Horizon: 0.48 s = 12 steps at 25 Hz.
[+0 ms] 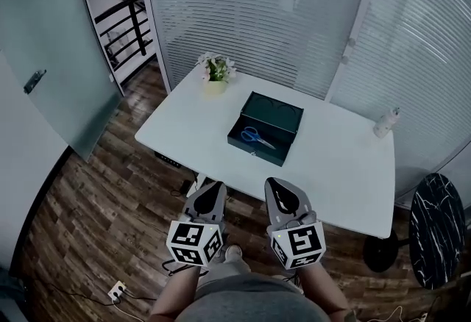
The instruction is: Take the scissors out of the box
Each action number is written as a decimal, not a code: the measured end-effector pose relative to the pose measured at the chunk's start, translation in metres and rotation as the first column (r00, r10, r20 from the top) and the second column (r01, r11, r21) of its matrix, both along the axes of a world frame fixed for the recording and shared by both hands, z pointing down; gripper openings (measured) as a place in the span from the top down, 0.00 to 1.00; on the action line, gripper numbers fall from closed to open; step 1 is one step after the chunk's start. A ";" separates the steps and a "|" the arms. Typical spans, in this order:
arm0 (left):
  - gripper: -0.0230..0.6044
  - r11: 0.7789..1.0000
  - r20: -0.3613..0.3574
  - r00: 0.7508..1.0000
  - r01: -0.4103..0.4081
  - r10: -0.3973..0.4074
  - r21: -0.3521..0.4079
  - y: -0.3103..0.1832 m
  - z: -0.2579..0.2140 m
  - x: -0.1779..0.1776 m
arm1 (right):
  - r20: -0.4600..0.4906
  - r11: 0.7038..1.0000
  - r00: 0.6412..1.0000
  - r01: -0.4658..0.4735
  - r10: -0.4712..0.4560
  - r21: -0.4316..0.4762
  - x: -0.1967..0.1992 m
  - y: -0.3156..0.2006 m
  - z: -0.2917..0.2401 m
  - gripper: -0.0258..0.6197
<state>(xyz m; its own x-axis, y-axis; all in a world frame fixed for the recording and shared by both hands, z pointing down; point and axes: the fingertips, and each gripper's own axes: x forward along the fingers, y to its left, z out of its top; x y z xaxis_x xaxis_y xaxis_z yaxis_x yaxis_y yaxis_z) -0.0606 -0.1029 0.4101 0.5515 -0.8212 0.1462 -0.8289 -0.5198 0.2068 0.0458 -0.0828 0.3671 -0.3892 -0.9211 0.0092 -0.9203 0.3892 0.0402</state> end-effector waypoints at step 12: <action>0.95 0.998 0.011 0.999 -0.045 0.046 -0.034 -0.164 0.006 -0.006 | -0.012 0.998 0.999 -0.051 0.051 -0.031 -0.001 -0.164 0.003 0.95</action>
<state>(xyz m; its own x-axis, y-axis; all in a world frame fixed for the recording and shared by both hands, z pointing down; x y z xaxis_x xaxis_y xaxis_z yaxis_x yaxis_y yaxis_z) -0.0663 -0.2666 0.4165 0.5862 -0.7900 0.1798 -0.8070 -0.5500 0.2149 0.0451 -0.2466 0.3705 -0.3416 -0.9389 0.0422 -0.9384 0.3432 0.0394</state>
